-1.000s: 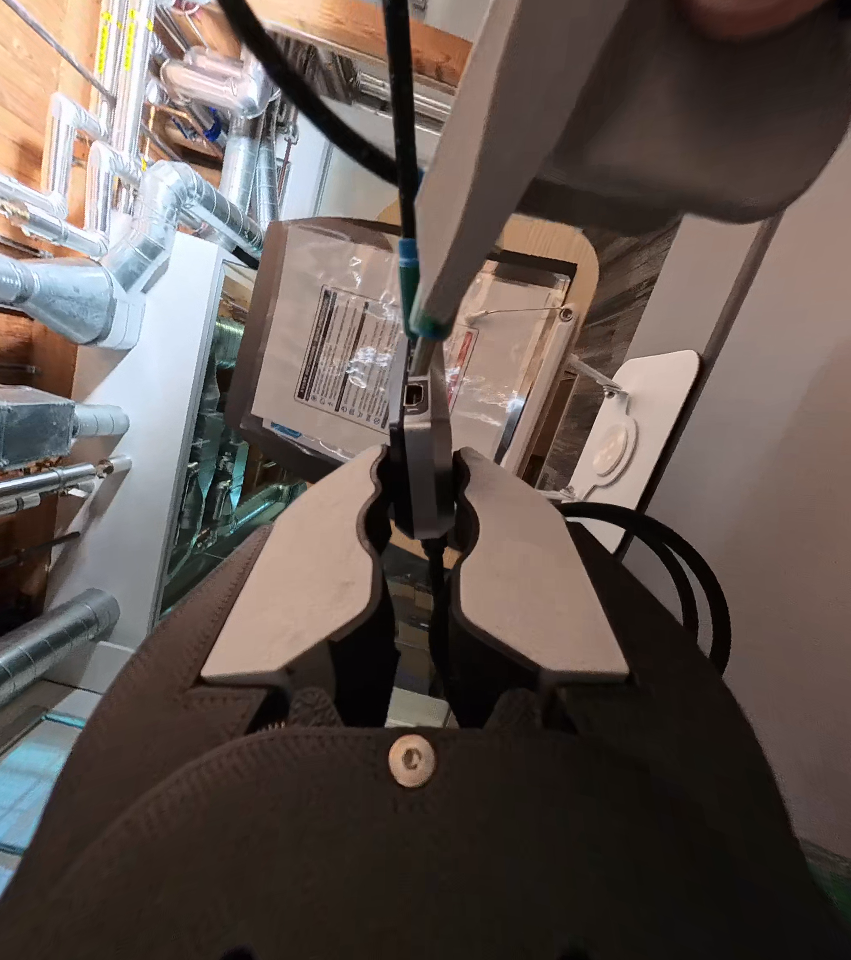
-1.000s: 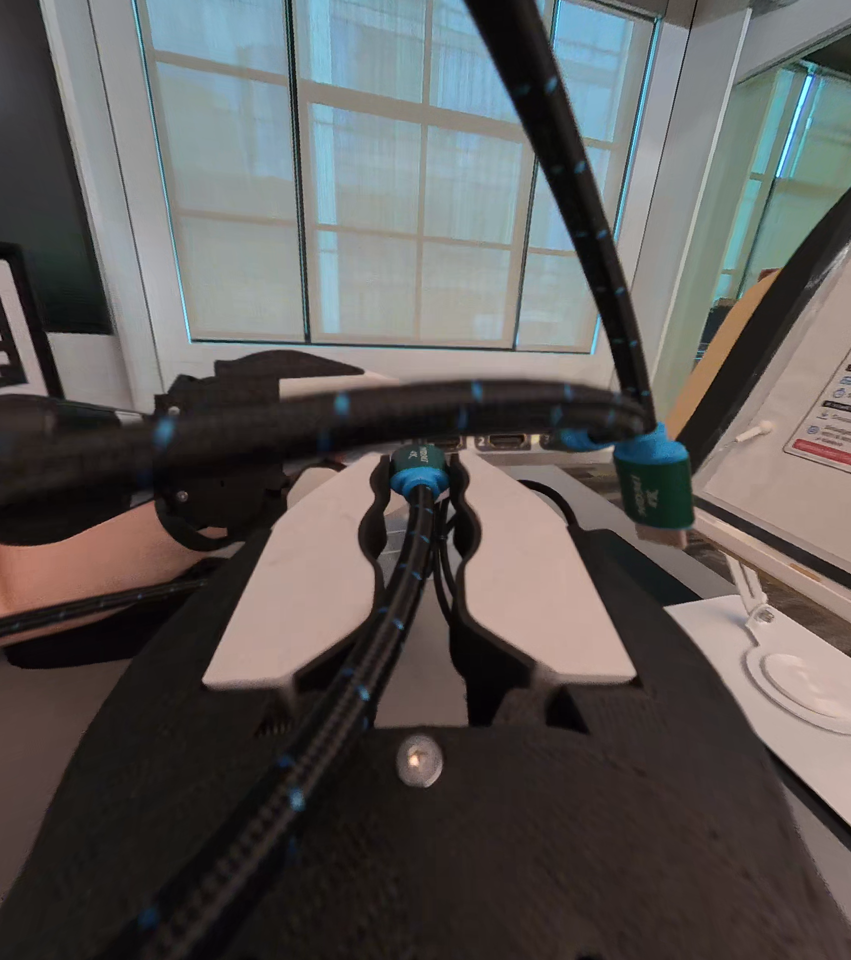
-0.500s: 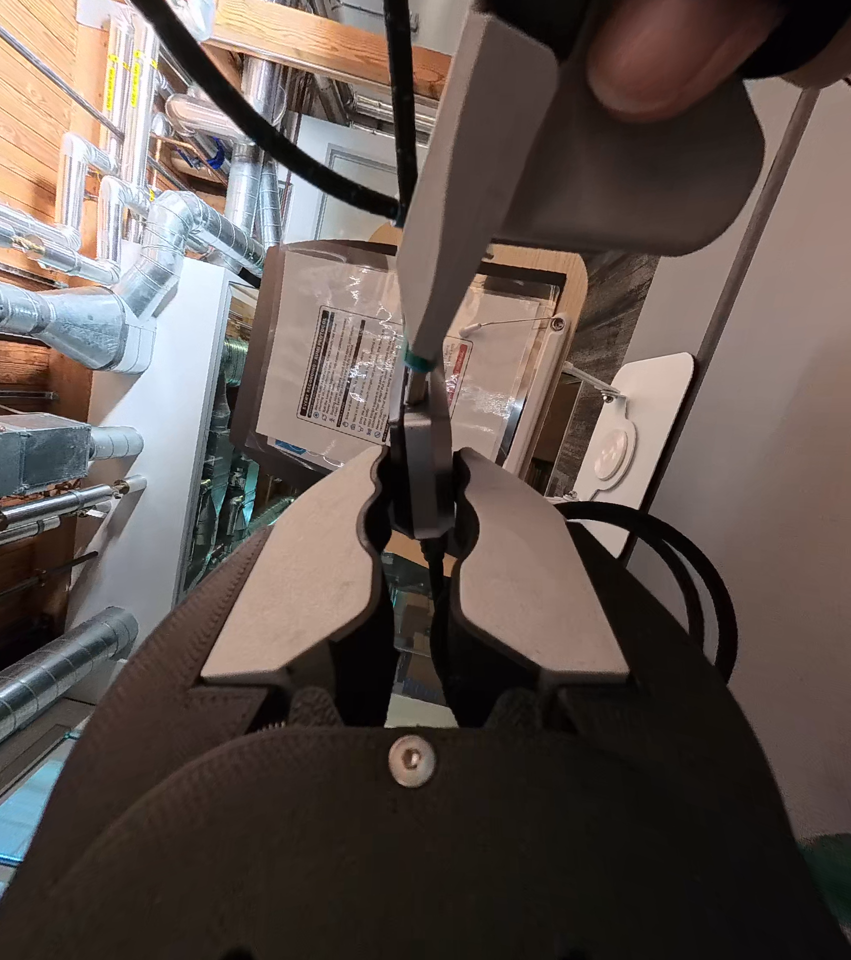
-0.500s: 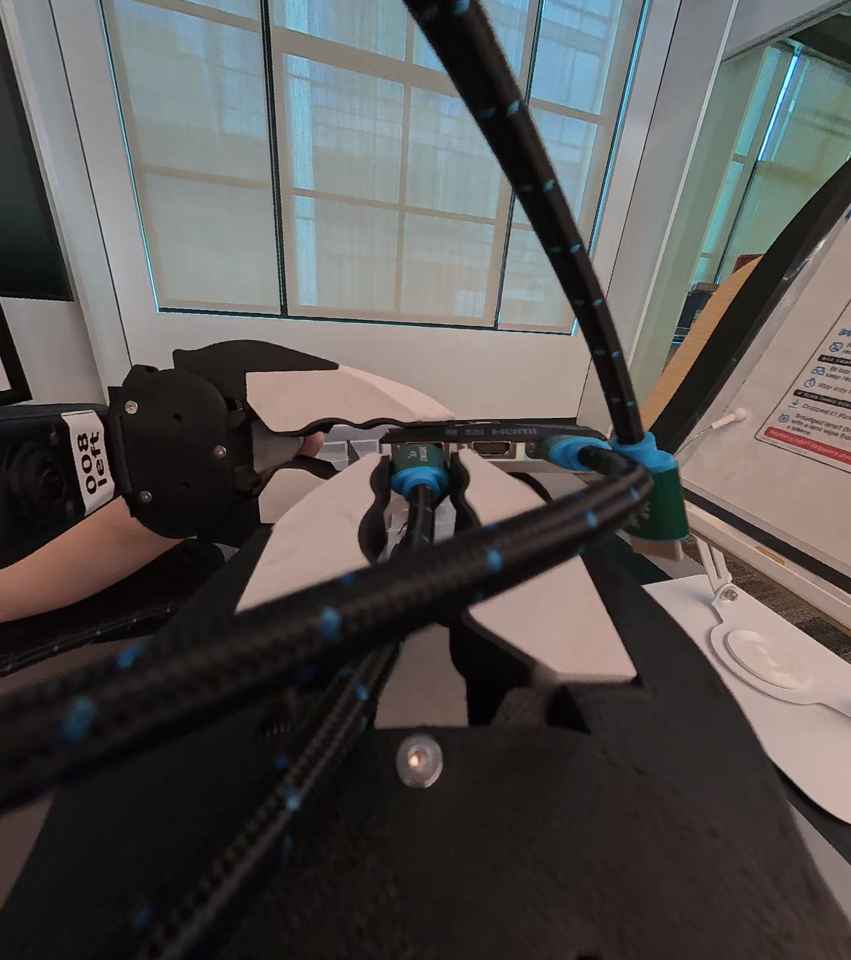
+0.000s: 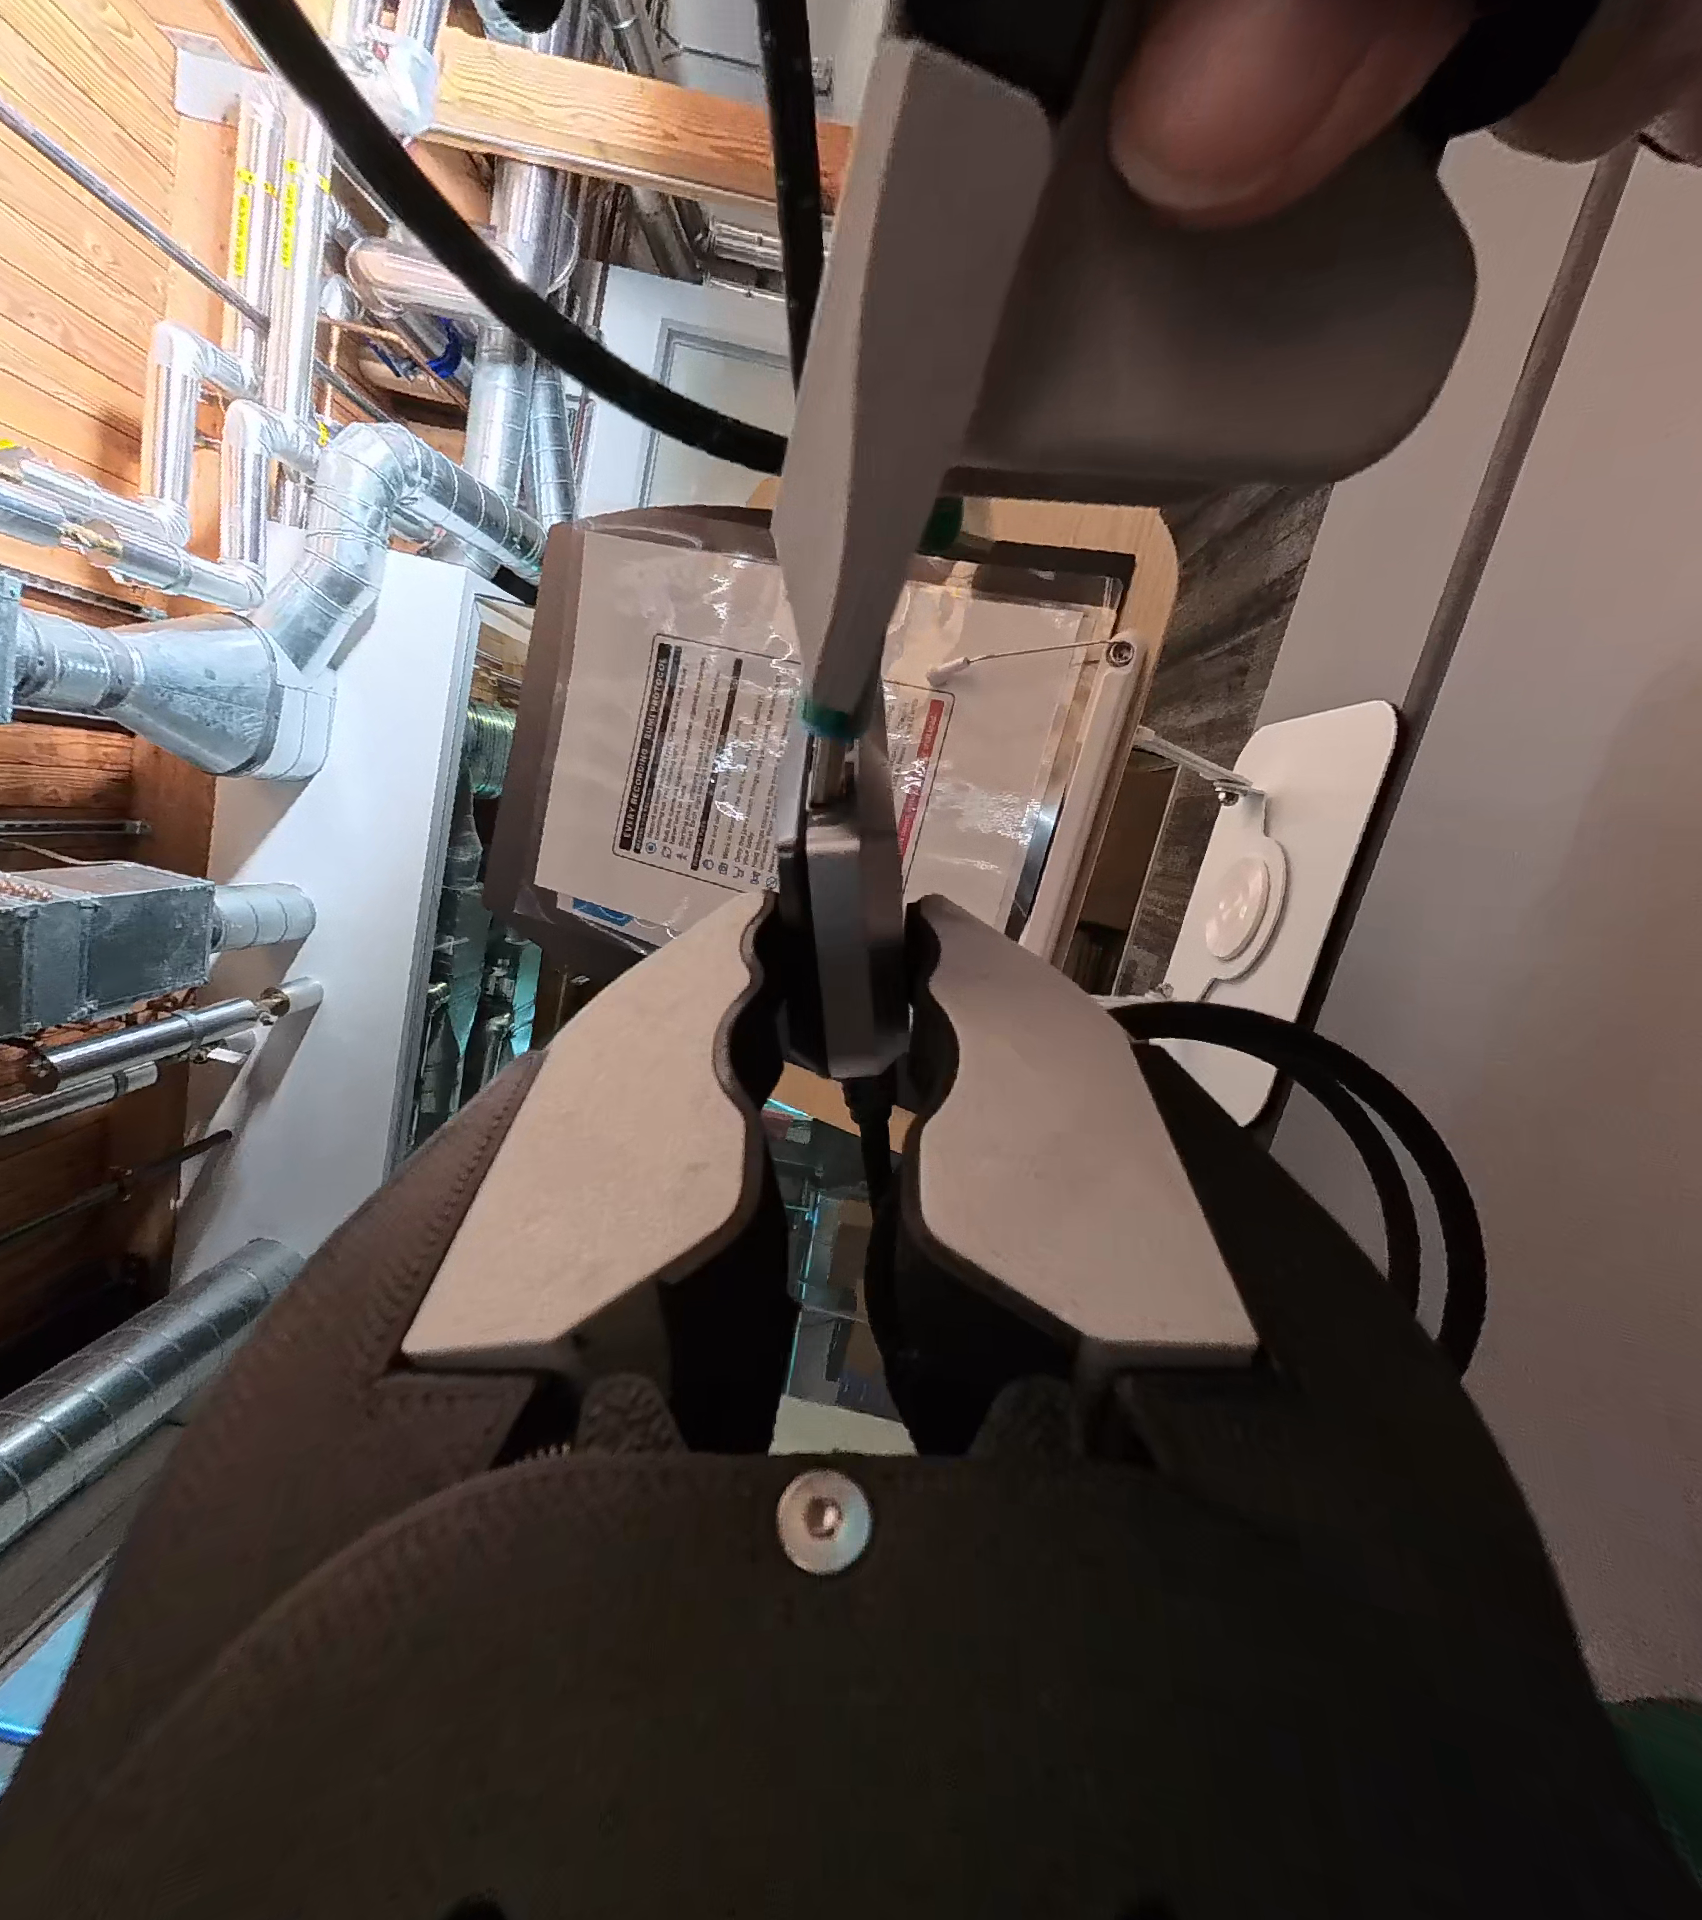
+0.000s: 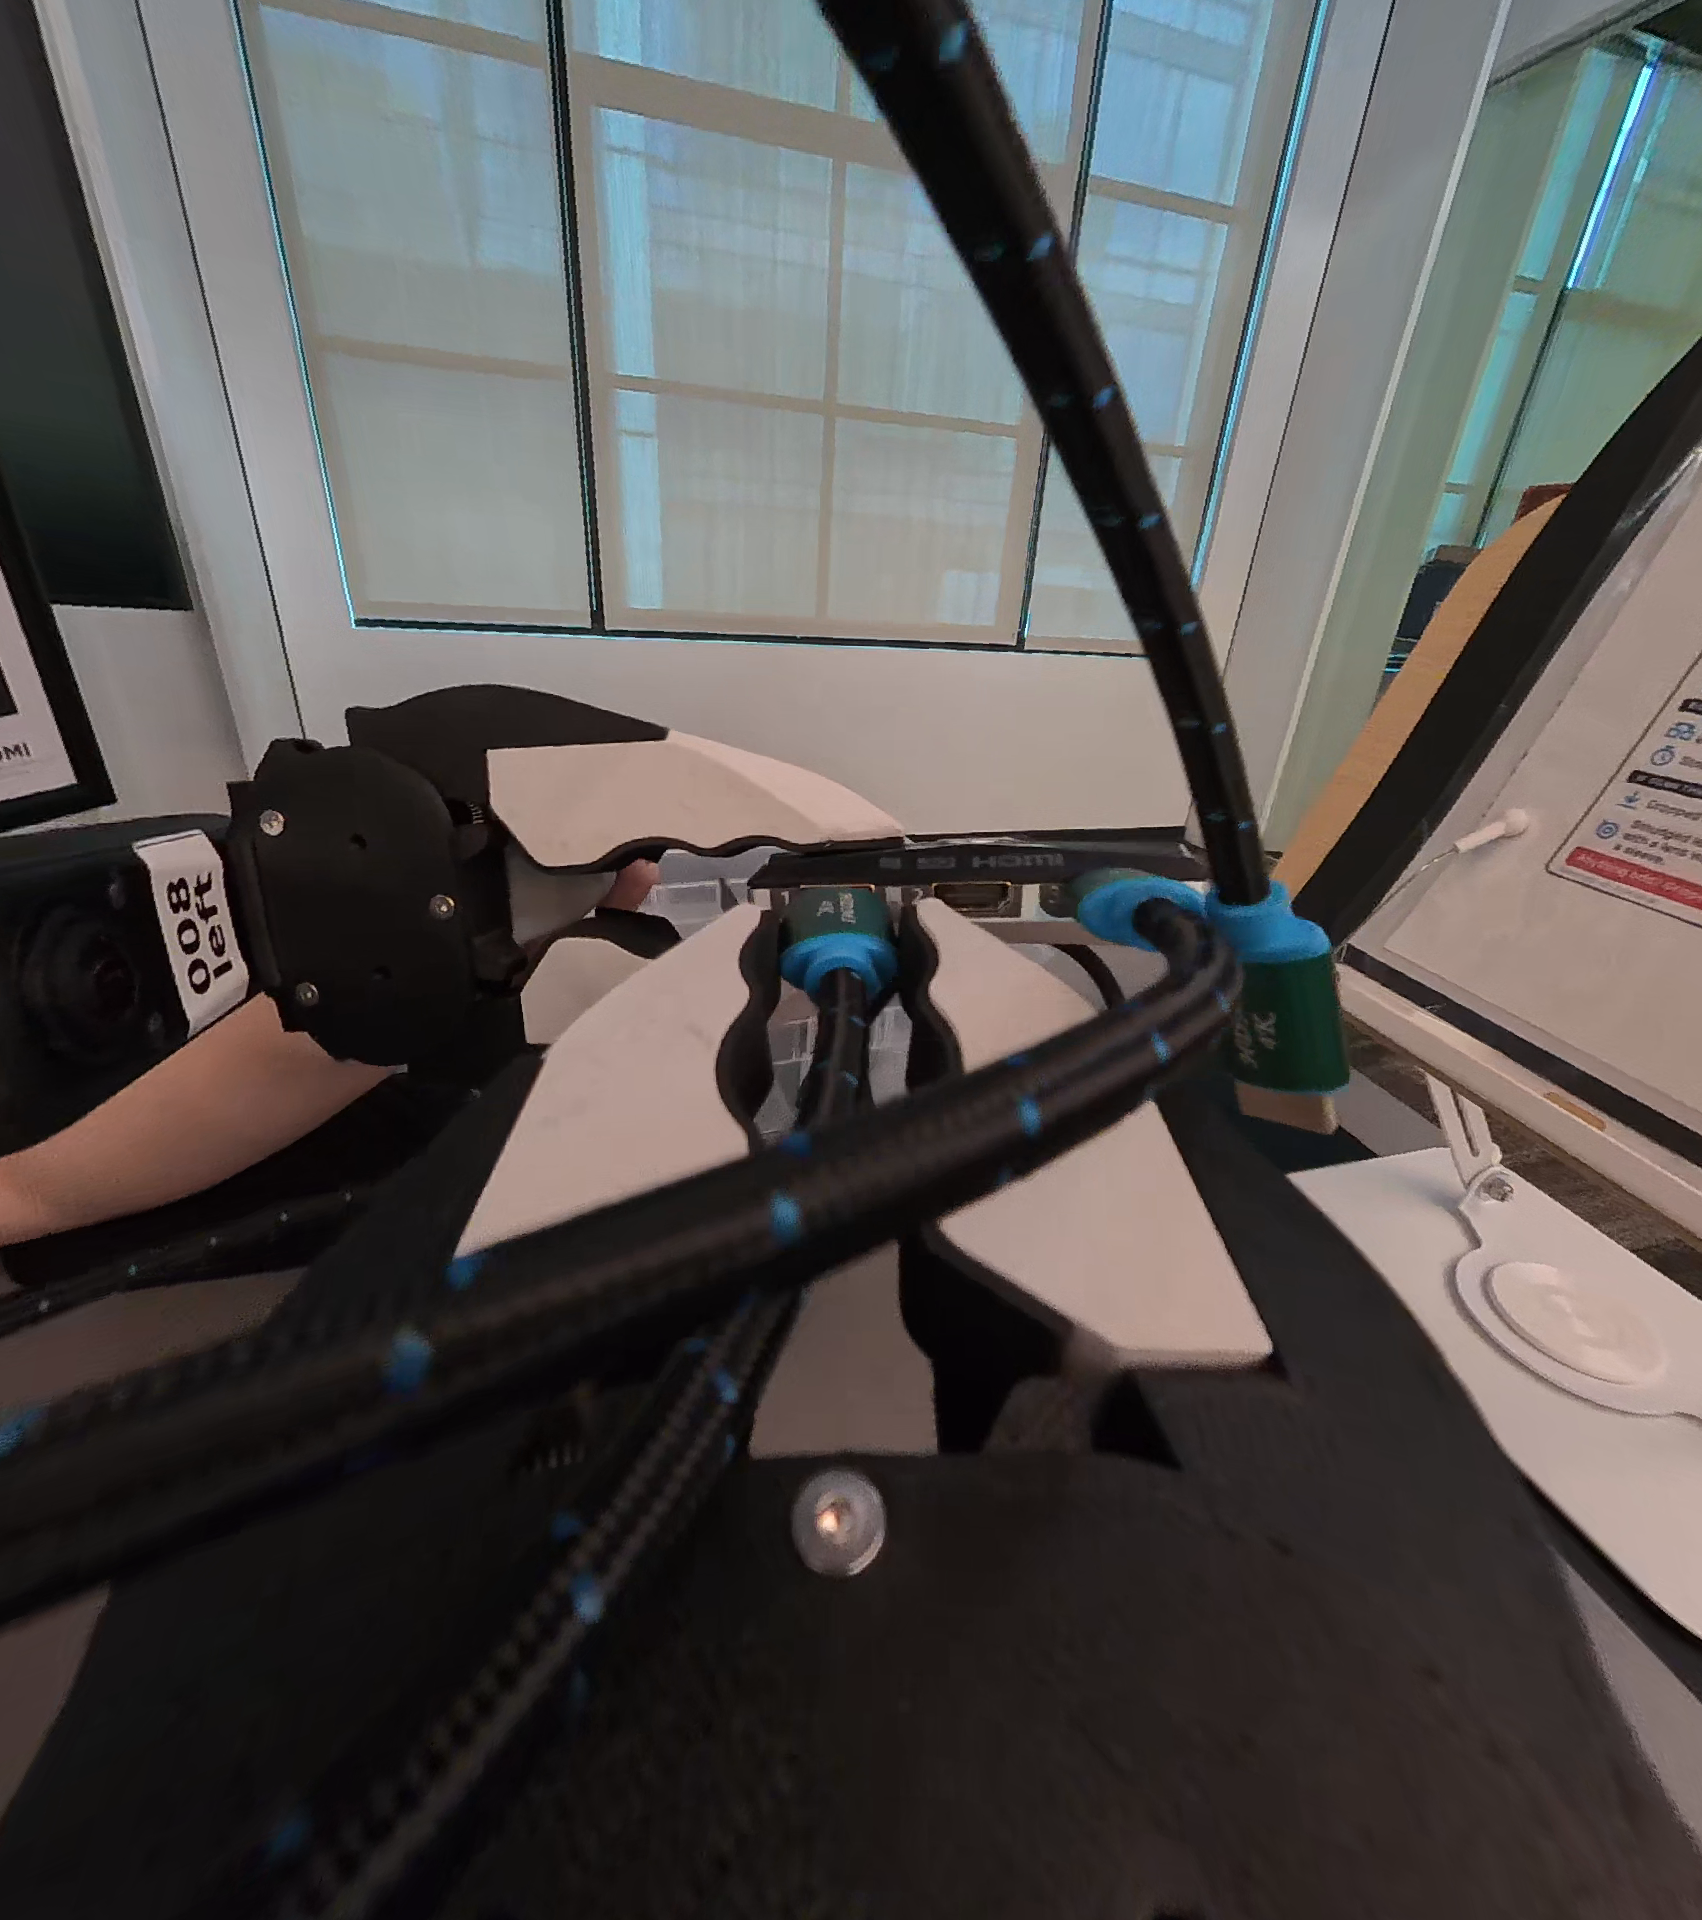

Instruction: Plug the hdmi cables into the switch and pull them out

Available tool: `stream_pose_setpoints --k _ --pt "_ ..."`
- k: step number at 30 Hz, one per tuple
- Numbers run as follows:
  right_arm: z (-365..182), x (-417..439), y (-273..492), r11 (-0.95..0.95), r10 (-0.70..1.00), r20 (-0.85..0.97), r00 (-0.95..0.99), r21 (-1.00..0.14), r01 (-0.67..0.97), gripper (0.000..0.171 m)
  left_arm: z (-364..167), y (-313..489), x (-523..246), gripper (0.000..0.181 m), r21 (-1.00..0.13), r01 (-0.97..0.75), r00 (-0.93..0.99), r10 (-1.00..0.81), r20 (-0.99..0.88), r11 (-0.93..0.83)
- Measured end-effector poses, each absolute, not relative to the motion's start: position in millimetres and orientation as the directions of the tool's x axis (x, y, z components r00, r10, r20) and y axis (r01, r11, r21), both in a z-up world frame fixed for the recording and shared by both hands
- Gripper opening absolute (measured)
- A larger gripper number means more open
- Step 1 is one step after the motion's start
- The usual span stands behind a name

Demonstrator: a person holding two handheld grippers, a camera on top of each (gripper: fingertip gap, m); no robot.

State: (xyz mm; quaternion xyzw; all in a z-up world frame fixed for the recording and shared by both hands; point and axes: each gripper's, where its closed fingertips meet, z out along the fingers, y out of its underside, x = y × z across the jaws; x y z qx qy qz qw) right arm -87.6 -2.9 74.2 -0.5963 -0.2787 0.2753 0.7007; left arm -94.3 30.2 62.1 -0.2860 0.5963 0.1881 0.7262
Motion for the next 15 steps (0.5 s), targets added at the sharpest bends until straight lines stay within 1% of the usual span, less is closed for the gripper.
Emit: stream_pose_setpoints --k 2,7,12,15 --pt "72.6 -87.5 -1.0 0.126 0.707 0.060 0.705 -0.991 -0.042 0.022 60.6 31.9 -94.5 0.021 -0.174 -0.628 0.207 -0.052 -0.977 0.758" --pt "72.0 -88.6 0.1 0.114 0.699 0.050 0.714 -0.993 -0.042 0.022 60.0 33.2 -95.4 0.021 -0.177 -0.629 0.212 -0.053 -0.976 0.757" --pt "75.0 -88.2 -2.6 0.127 0.702 0.066 0.709 -0.991 -0.032 0.022 62.6 30.0 -95.3 0.021 -0.186 -0.622 0.220 -0.058 -0.974 0.761" --pt "75.8 -88.3 -4.3 0.150 0.694 0.106 0.712 -0.989 0.002 0.022 63.0 28.3 -95.2 0.021 -0.188 -0.618 0.217 -0.064 -0.974 0.764"
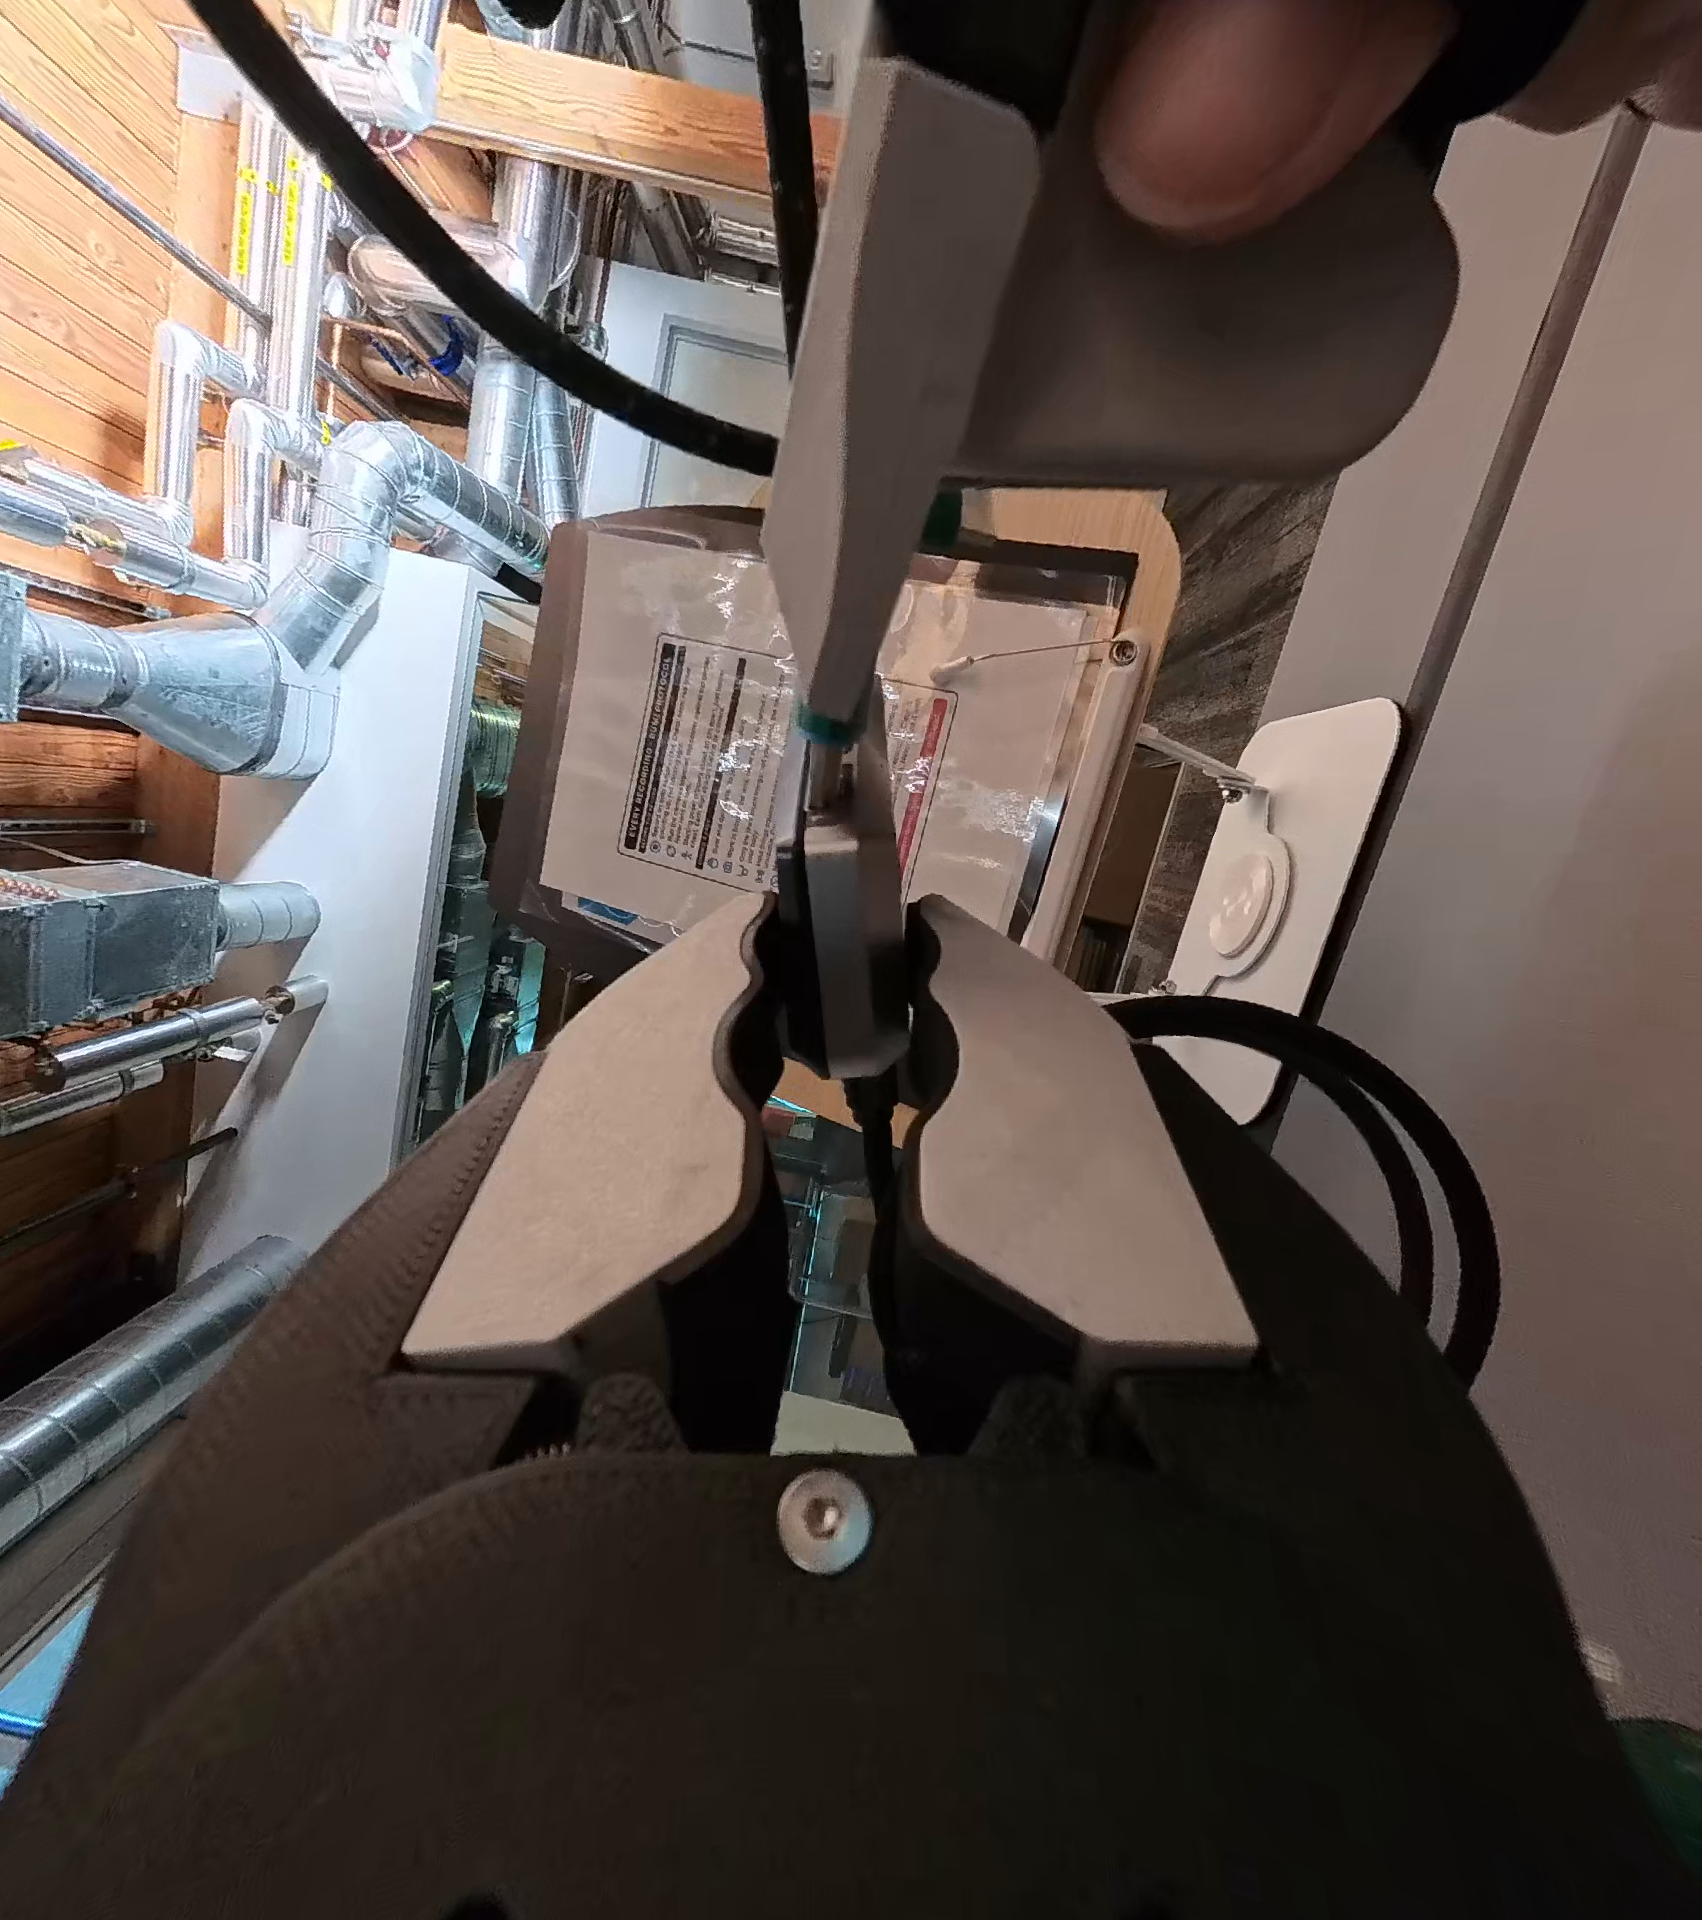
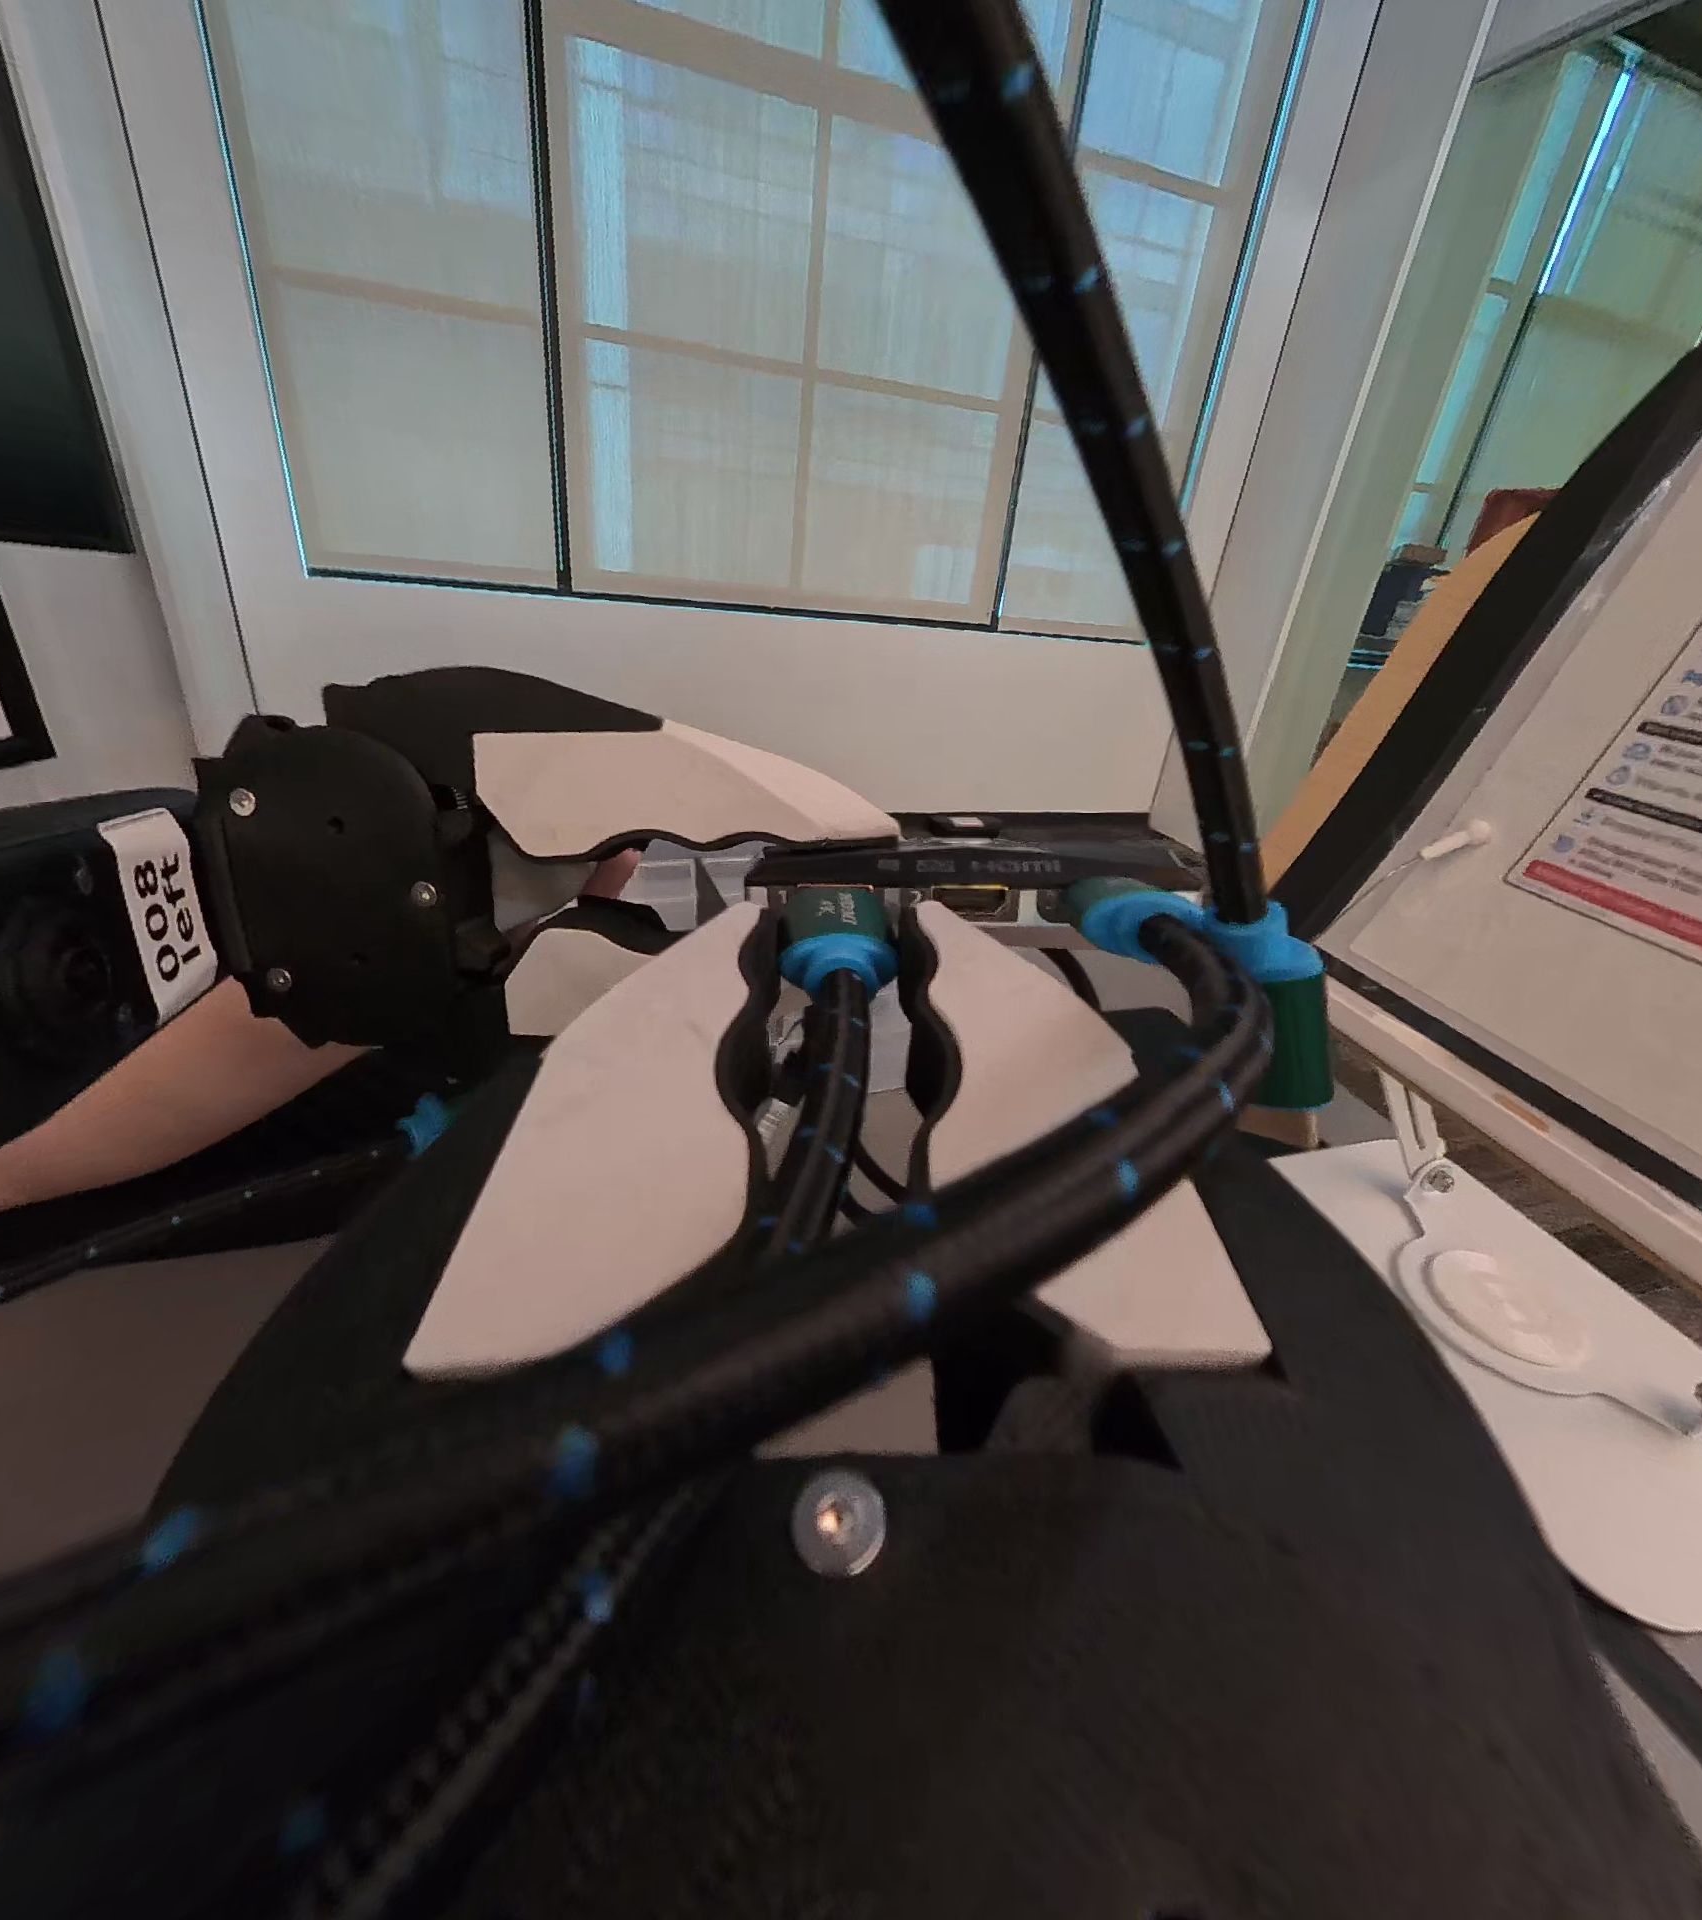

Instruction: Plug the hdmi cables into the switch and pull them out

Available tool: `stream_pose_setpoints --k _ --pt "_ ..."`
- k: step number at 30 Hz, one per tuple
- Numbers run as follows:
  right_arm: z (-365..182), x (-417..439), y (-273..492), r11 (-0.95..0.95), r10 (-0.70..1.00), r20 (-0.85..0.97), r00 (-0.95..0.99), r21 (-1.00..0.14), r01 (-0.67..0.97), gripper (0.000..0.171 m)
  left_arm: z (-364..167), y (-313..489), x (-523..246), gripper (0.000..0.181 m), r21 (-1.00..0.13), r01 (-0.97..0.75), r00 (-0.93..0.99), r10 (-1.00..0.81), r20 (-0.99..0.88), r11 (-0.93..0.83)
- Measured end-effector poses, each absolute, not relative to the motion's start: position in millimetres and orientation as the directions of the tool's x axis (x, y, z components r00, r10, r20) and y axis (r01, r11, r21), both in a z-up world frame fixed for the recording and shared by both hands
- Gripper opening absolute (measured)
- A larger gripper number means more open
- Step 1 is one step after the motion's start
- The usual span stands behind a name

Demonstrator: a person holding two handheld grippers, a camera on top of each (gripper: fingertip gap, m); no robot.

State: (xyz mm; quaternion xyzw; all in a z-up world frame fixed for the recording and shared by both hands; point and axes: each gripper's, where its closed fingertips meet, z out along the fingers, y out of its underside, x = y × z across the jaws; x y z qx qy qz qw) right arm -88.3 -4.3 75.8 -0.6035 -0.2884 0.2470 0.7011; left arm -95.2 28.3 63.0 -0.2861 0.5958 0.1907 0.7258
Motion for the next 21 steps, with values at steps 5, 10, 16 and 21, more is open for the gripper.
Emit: stream_pose_setpoints --k 5,10,16,21 --pt "76.2 -87.9 -6.9 0.173 0.685 0.164 0.709 -0.983 0.060 0.022 63.8 25.6 -95.1 0.021 -0.172 -0.621 0.204 -0.053 -0.977 0.765" --pt "75.3 -88.4 -3.6 0.160 0.656 0.151 0.739 -0.985 0.059 0.022 62.1 27.9 -96.3 0.021 -0.156 -0.656 0.180 -0.047 -0.982 0.739" --pt "76.3 -89.0 -5.9 0.109 0.708 0.059 0.704 -0.994 -0.026 0.022 65.9 24.7 -97.6 0.021 -0.127 -0.663 0.184 -0.004 -0.983 0.738" --pt "71.7 -89.5 -8.3 0.071 0.722 0.065 0.689 -0.997 0.020 0.022 61.3 21.8 -95.8 0.021 -0.104 -0.648 0.170 0.010 -0.985 0.754"
